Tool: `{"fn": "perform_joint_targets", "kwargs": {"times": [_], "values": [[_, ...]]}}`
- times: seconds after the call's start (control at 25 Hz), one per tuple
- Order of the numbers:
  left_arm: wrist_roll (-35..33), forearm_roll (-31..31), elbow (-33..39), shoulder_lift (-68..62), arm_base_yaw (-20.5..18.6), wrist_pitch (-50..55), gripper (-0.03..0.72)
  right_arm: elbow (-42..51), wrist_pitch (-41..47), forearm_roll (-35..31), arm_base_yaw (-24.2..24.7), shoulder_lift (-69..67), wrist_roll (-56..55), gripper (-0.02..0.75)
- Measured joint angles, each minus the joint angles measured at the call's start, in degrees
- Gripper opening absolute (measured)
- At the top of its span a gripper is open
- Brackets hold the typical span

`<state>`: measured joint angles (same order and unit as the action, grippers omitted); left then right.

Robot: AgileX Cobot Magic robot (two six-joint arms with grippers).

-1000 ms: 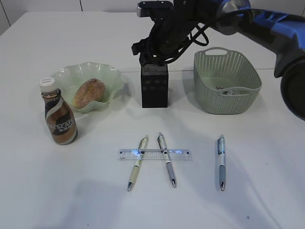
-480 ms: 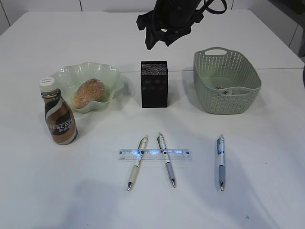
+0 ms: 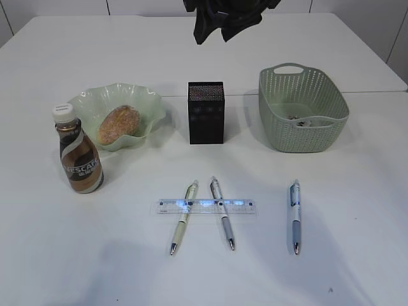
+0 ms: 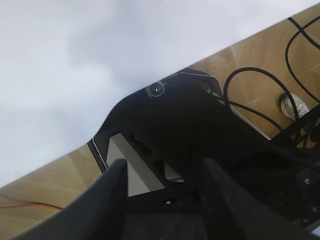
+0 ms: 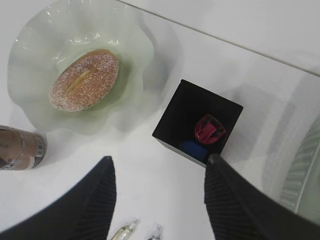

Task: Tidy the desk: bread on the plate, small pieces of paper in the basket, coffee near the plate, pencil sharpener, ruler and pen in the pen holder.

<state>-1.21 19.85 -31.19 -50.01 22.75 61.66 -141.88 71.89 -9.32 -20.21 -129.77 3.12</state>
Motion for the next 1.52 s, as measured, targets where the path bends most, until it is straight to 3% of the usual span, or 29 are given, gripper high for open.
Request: {"fn": "perform_joint_targets", "kwargs": {"times": [0.16, 0.88, 1.08, 1.4, 1.44, 1.52], "values": [[0.0, 0.0, 0.0, 0.0, 0.0, 0.0, 0.330, 3.4, 0.0, -0.3, 0.0, 2.8, 0.0, 0.445], [0.0, 0.0, 0.0, 0.0, 0.0, 0.0, 0.329, 43.0, -0.2, -0.7, 0.0, 25.0, 5.0, 0.444], [0.0, 0.0, 0.0, 0.0, 0.0, 0.0, 0.329, 48.4, -0.2, -0.7, 0.0, 29.5, 7.7, 0.444], [0.0, -1.9, 0.0, 0.0, 0.0, -0.1, 0.329, 48.9, -0.3, -0.7, 0.0, 30.8, 14.5, 0.444], [0.0, -2.5, 0.0, 0.0, 0.0, -0.1, 0.329, 48.9, -0.3, -0.7, 0.0, 30.8, 21.8, 0.444], [0.0, -3.4, 0.0, 0.0, 0.0, -0.6, 0.329, 48.9, -0.3, -0.7, 0.0, 30.8, 26.0, 0.444]]}}
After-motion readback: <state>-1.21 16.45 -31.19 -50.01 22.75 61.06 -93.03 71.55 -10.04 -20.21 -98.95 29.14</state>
